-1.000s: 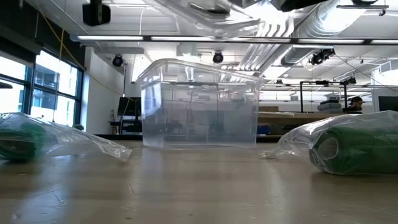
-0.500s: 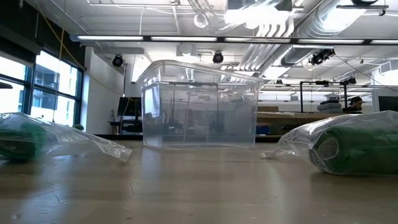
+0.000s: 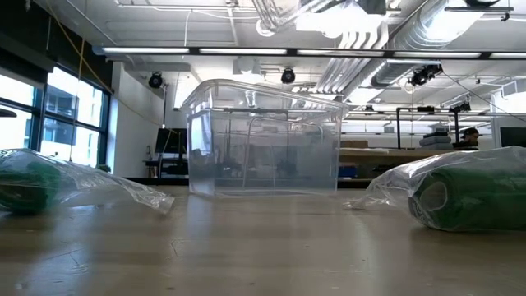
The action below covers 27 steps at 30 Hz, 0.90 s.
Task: Roll bandage
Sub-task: Open the transparent bin
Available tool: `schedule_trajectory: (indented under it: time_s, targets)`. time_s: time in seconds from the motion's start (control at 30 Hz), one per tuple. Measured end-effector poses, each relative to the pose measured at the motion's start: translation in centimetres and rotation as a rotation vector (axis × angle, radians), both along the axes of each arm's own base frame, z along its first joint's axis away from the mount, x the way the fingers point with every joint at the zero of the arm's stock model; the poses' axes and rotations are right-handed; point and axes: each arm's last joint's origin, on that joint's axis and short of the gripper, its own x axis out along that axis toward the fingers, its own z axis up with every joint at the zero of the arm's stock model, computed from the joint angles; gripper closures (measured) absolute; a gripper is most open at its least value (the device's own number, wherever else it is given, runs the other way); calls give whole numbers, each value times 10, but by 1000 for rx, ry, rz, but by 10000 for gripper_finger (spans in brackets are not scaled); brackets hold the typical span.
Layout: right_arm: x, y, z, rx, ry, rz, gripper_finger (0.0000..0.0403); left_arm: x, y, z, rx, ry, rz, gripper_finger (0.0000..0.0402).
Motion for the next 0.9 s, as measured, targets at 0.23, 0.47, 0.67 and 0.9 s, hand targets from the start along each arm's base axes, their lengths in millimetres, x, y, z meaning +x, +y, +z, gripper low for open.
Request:
schedule_trajectory:
  time_s: [0.23,0.47,0.67,0.9]
  targets:
    - [-3,18,-22,-12,-198,56,206,-2,-6,22,-141,-169,-211,351]
    - [-10,8,18,-57,-559,177,206,-1,-9,34,-129,-240,-298,351]
    - [-8,6,40,-165,-643,247,206,0,-11,40,-149,-292,-409,351]
    - [-1,-3,67,-147,-698,189,206,11,-9,31,-163,-293,-397,351]
